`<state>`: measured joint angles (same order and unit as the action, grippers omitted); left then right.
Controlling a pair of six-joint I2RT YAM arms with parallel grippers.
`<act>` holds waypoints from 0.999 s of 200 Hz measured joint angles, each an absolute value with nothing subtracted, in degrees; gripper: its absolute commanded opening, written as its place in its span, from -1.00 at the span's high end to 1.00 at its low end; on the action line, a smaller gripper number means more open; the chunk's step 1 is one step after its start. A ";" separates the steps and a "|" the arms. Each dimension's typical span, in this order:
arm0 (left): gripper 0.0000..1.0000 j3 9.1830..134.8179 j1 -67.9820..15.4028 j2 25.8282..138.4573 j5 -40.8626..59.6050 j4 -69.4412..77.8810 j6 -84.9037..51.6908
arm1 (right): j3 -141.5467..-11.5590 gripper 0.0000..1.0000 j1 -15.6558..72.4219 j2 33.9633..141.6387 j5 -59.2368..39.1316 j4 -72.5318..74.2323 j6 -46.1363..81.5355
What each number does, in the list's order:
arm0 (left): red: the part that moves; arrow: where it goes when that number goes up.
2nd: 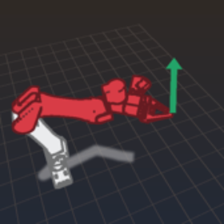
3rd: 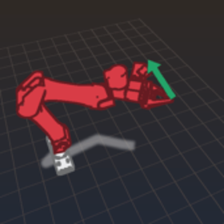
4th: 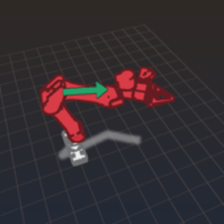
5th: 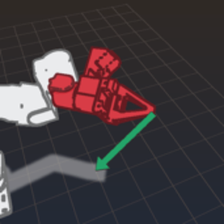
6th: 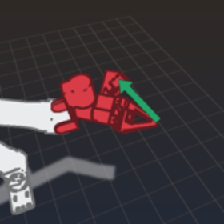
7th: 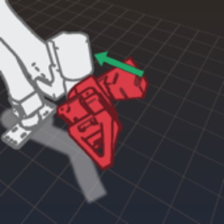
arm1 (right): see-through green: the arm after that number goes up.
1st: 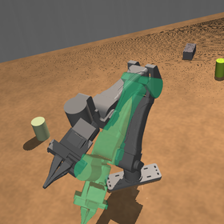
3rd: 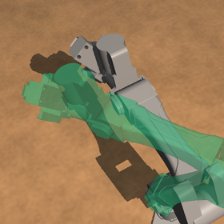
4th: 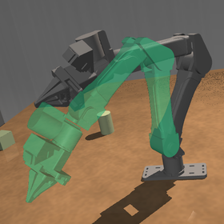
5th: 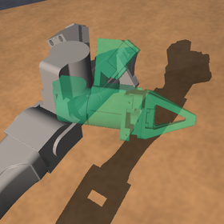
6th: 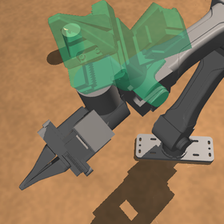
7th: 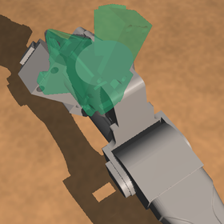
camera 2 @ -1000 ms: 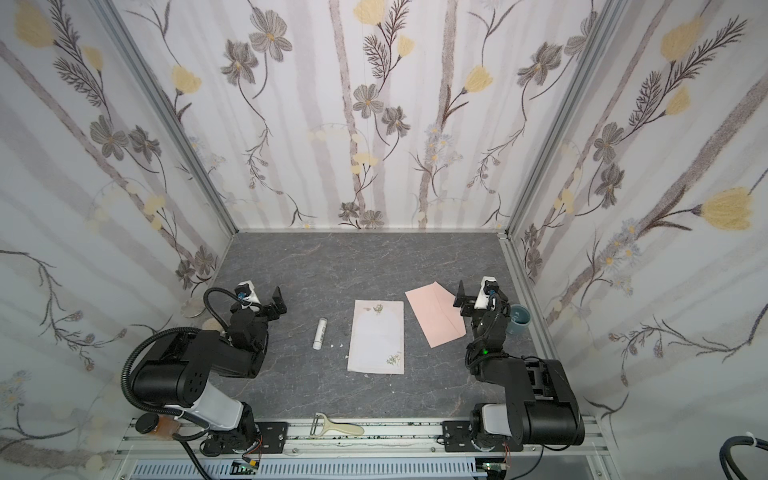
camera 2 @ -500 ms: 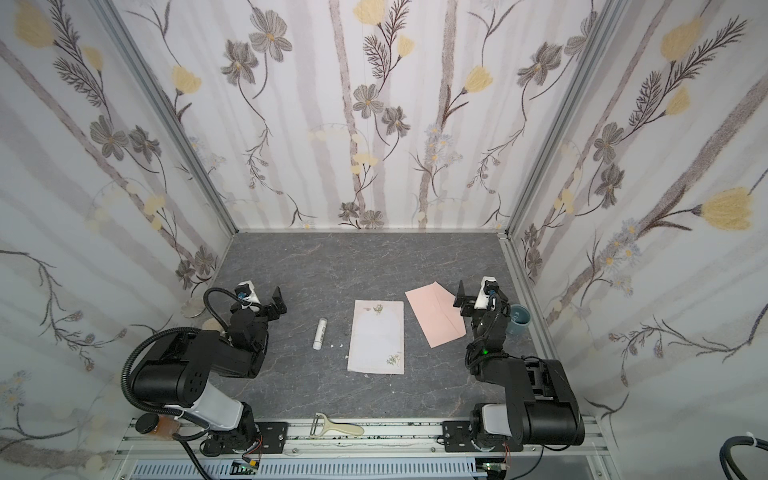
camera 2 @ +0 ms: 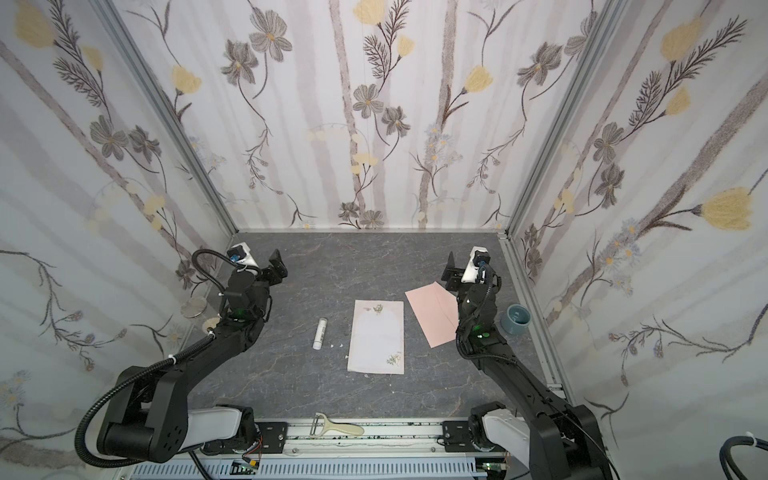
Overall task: Place the letter into the envelope and seal it
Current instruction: 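Move the right gripper onto the white letter's edge while the left gripper approaches it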
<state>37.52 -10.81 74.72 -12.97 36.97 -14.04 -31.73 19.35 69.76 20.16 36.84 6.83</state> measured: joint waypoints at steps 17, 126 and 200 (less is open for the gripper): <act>-0.63 43.18 -14.26 76.18 -11.29 28.67 -16.60 | -32.45 -0.59 24.86 68.71 22.04 30.55 8.19; -0.42 51.75 -28.12 88.38 4.12 6.98 -25.82 | -30.33 -0.05 37.74 74.63 11.84 5.23 26.76; -0.33 52.34 -31.64 94.32 3.90 6.57 -28.99 | -32.80 0.35 39.68 86.41 6.42 3.75 30.65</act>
